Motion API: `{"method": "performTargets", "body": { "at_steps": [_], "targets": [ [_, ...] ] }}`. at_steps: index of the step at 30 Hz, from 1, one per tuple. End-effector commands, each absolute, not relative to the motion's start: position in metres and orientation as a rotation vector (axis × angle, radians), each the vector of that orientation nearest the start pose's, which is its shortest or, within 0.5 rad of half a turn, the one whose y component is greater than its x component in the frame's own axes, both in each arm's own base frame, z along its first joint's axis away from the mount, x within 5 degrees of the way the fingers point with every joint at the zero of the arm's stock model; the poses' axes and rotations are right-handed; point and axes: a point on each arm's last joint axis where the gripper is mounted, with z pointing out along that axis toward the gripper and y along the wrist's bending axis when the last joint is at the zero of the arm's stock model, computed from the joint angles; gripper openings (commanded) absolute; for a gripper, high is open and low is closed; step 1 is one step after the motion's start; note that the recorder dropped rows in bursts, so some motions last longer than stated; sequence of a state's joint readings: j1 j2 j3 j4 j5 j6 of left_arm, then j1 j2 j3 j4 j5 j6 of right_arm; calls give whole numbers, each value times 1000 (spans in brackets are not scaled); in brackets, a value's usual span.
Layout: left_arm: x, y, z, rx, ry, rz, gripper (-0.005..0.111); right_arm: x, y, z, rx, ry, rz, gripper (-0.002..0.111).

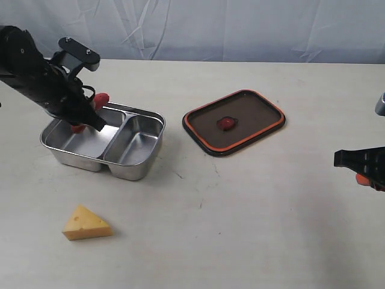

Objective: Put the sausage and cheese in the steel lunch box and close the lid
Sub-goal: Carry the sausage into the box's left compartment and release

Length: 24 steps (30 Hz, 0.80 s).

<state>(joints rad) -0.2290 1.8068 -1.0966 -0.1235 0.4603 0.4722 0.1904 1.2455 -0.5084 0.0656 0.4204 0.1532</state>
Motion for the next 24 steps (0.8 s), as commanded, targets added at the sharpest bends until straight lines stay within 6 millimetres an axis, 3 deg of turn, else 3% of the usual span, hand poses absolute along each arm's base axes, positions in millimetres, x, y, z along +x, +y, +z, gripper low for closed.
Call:
{"method": "performTargets", "body": {
  "at_steps": [1, 9, 12, 19, 24],
  "targets": [
    [352, -89, 176, 788, 2566, -50, 6, 197, 41, 189, 19, 2647, 175, -1],
    [350, -89, 175, 785, 2588, -65, 52, 195, 41, 188, 33, 2670, 185, -1],
    [348, -89, 174, 797, 2610, -71, 62, 195, 41, 188, 33, 2670, 185, -1],
    [337, -87, 187, 827, 2660, -90, 62, 195, 41, 188, 33, 2670, 185, -1],
    [303, -86, 210, 875, 2858, -232, 53, 195, 41, 188, 31, 2669, 185, -1]
  ]
}}
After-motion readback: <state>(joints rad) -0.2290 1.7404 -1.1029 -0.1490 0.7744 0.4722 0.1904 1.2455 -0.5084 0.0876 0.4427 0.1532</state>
